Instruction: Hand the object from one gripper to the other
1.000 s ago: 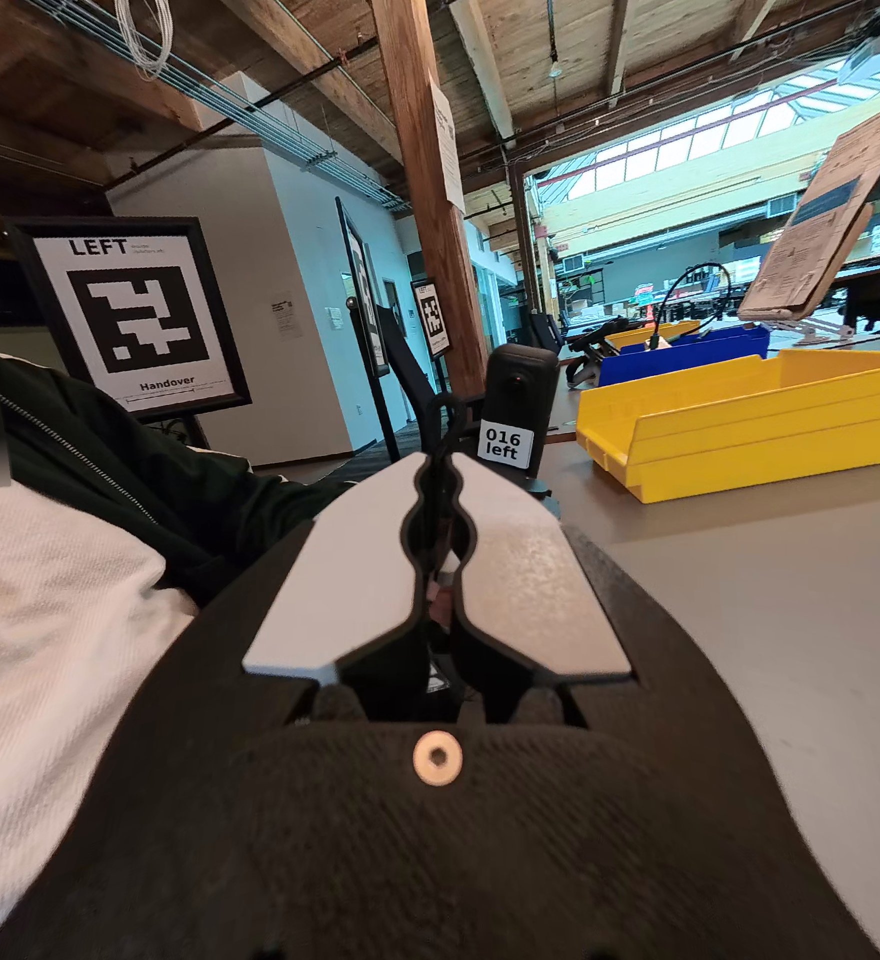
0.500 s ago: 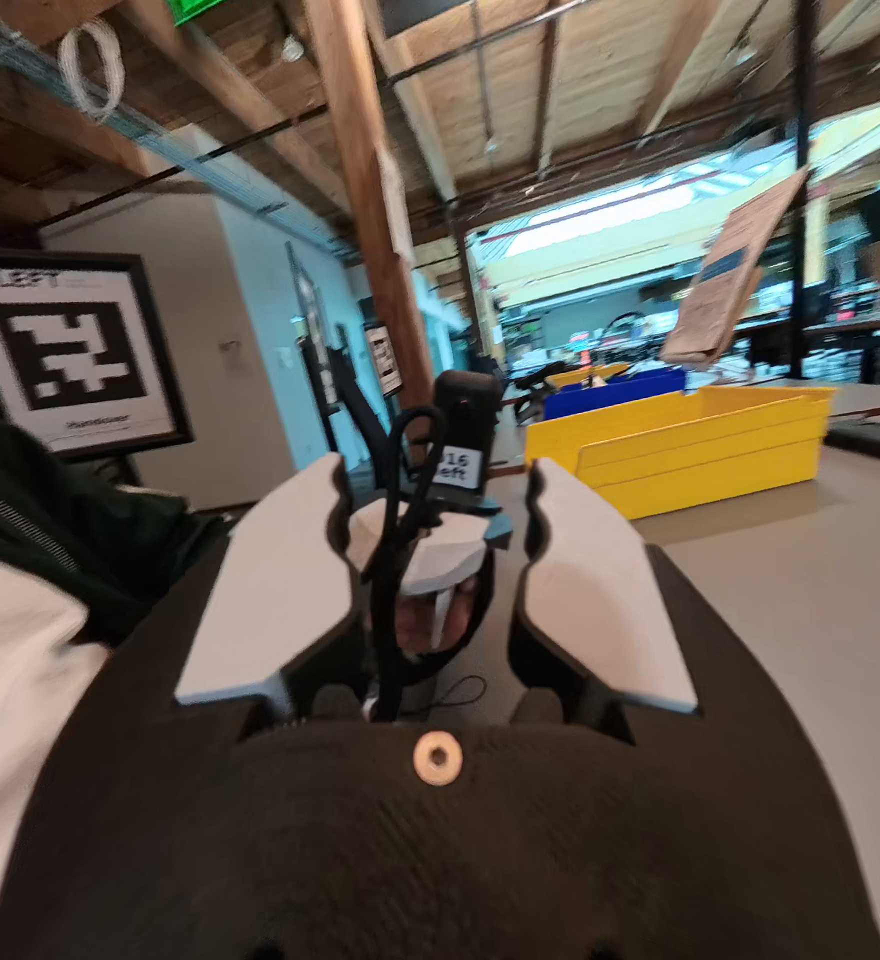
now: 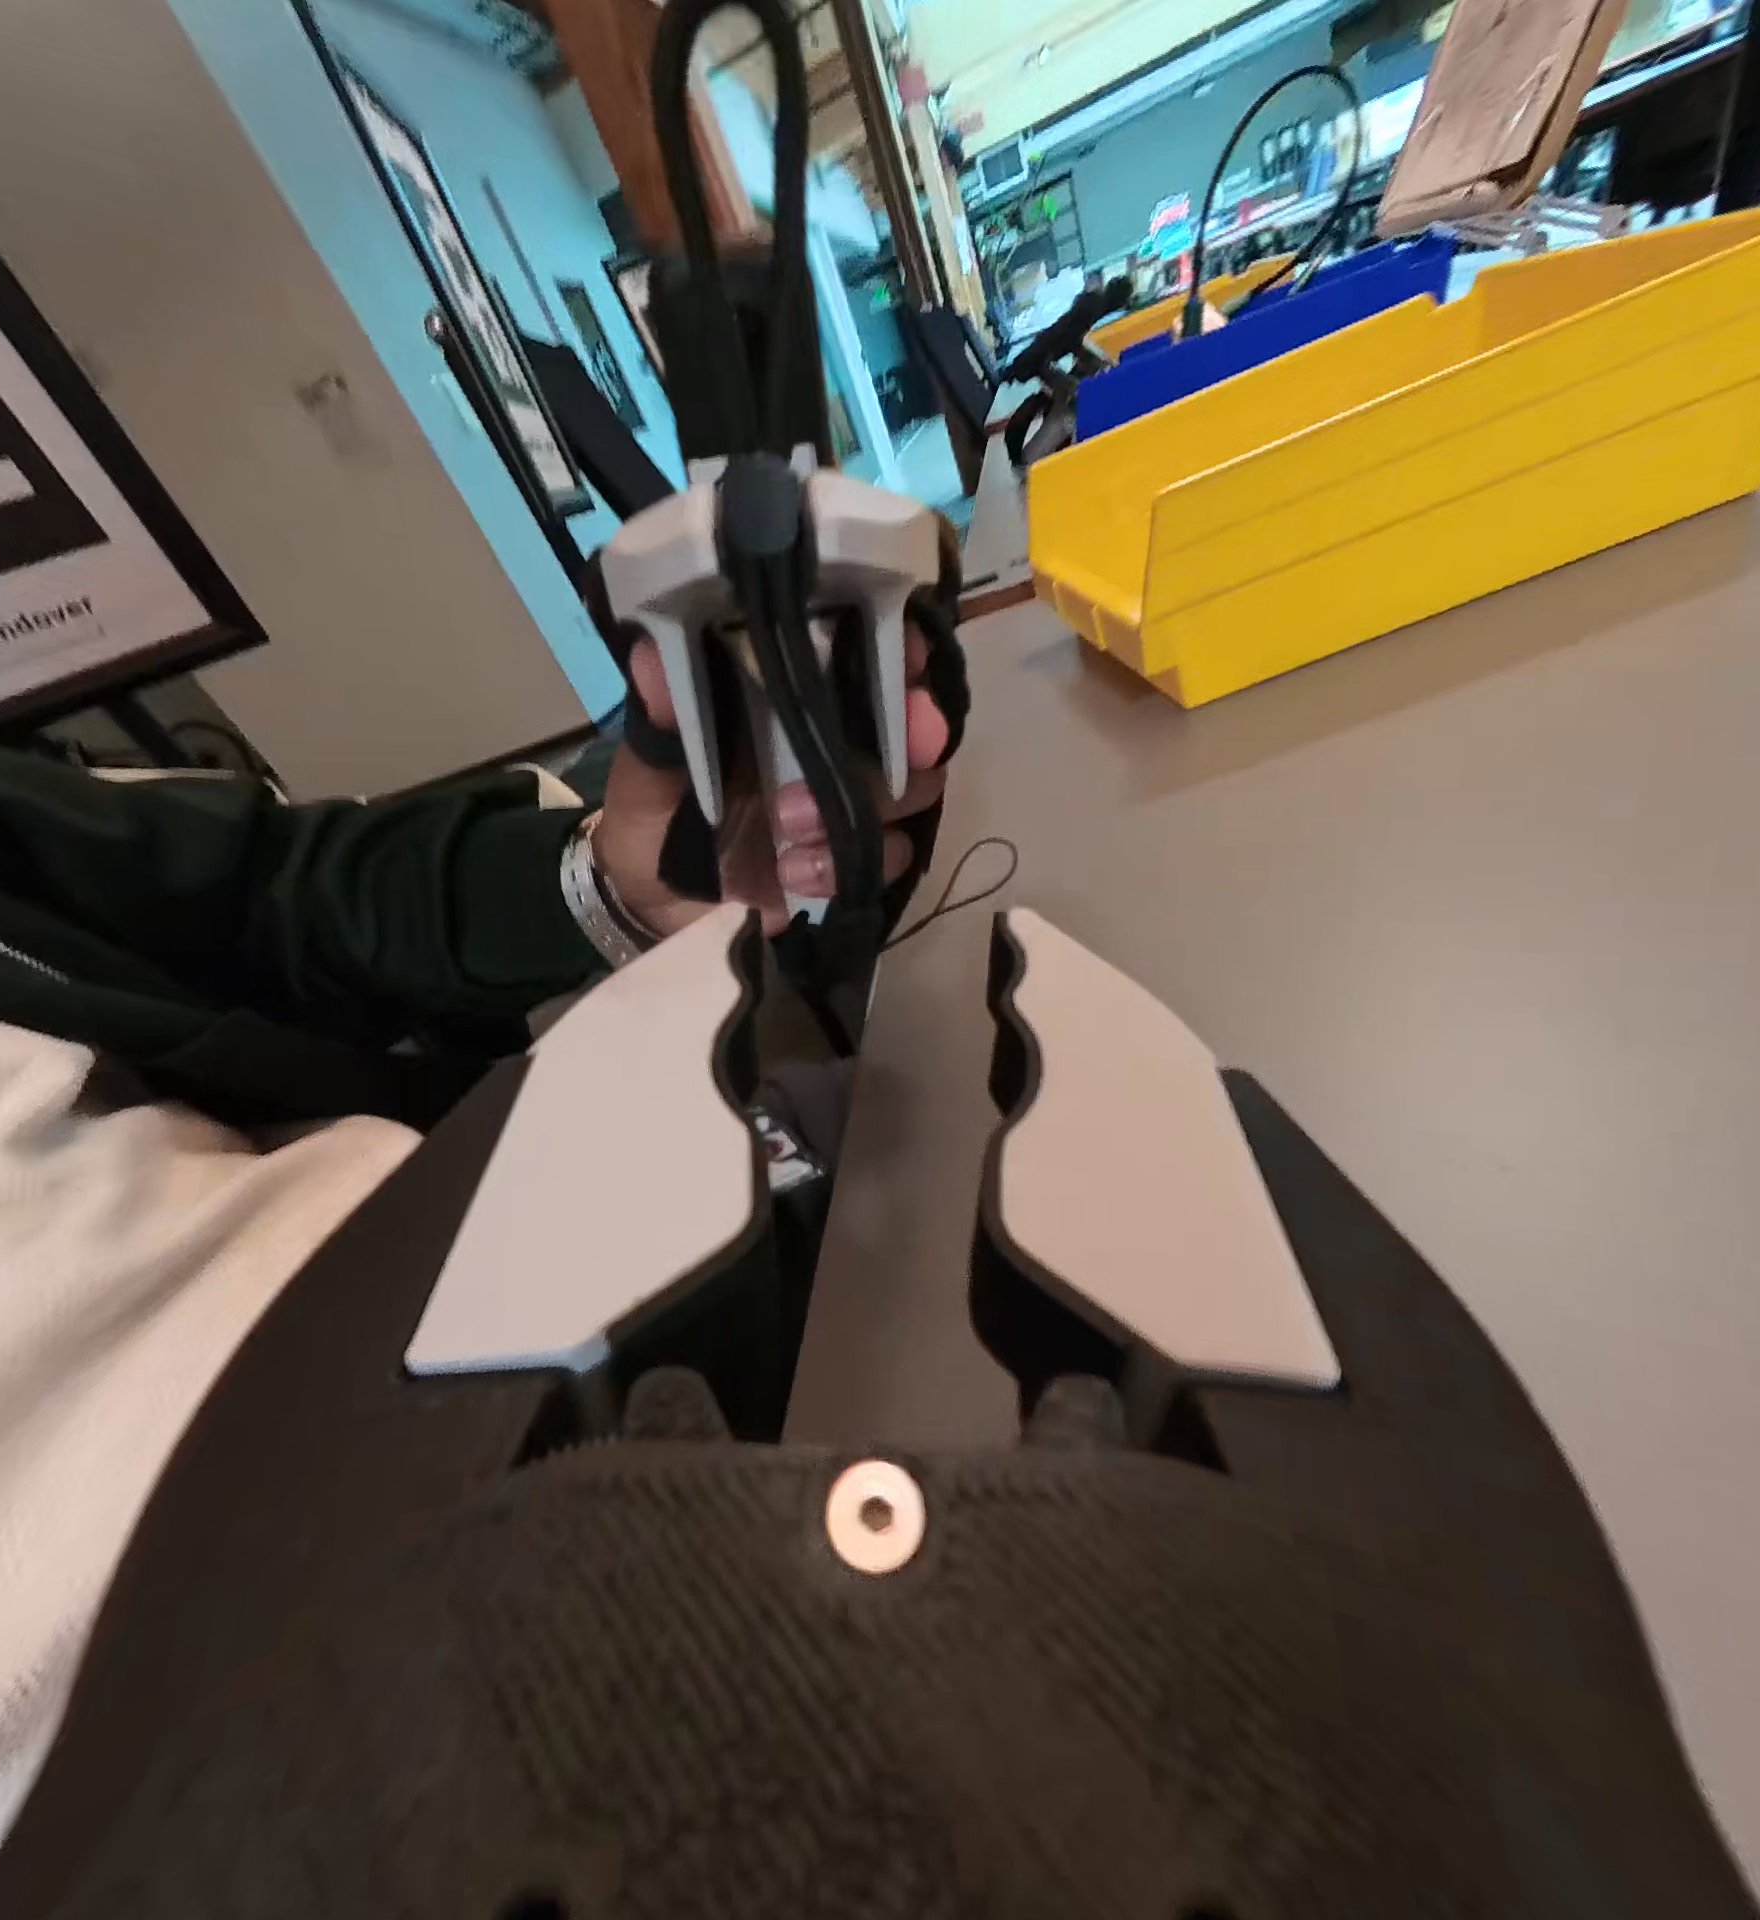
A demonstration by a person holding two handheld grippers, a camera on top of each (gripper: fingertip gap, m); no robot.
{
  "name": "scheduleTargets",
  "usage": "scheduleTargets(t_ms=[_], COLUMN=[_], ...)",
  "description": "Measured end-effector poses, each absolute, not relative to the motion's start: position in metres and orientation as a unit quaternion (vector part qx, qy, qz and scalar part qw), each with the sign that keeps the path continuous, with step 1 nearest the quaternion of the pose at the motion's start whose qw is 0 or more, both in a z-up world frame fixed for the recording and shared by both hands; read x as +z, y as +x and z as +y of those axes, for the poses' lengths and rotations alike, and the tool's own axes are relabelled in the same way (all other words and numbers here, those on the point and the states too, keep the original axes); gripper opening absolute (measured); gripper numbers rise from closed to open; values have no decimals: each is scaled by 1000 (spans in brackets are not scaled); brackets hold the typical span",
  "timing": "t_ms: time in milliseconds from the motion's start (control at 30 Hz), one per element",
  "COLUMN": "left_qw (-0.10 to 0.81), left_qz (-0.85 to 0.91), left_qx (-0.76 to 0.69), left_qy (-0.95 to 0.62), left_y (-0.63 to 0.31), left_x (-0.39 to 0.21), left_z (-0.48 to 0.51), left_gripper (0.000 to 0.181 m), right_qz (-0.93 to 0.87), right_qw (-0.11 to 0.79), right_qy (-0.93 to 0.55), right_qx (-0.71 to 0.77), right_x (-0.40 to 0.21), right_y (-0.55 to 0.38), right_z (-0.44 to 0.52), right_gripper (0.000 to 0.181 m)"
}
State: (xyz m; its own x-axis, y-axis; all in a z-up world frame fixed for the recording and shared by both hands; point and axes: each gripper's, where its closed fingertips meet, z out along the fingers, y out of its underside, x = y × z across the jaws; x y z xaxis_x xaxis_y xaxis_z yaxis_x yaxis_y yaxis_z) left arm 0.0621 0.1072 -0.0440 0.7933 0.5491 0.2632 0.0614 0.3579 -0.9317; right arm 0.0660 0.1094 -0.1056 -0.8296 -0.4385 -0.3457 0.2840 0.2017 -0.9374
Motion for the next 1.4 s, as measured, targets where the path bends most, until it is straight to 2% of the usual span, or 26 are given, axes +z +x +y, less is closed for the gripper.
scheduleTargets(t_ms=[300,433,600,633,700,733,1133,1267,1400], left_qw=[793,797,801,801,800,799,790,772,736], left_qz=[-268,-261,-251,-252,-261,-264,-335,-359,-346], left_qx=[140,133,138,142,158,166,228,289,300], left_qy=[-530,-528,-526,-525,-516,-514,-460,-437,-498], left_y=[67,69,71,70,66,65,47,47,48], left_x=[-35,-33,-30,-29,-29,-29,-37,-33,-40], left_z=[117,122,123,122,118,117,69,38,45], left_gripper=[11,10,11,13,35,40,78,75,58], right_qz=[717,718,715,711,703,701,678,676,682], right_qw=[286,280,256,257,259,257,206,228,242], right_qy=[-92,-101,-110,-109,-104,-101,-40,-14,7], right_qx=[-629,-630,-641,-645,-654,-657,-705,-701,-690], right_x=[-104,-104,-98,-96,-91,-89,-73,-74,-77], right_y=[85,86,83,83,80,78,38,31,26], right_z=[109,111,112,113,114,115,122,124,124], right_gripper=[32,13,12,12,12,12,12,11,11])
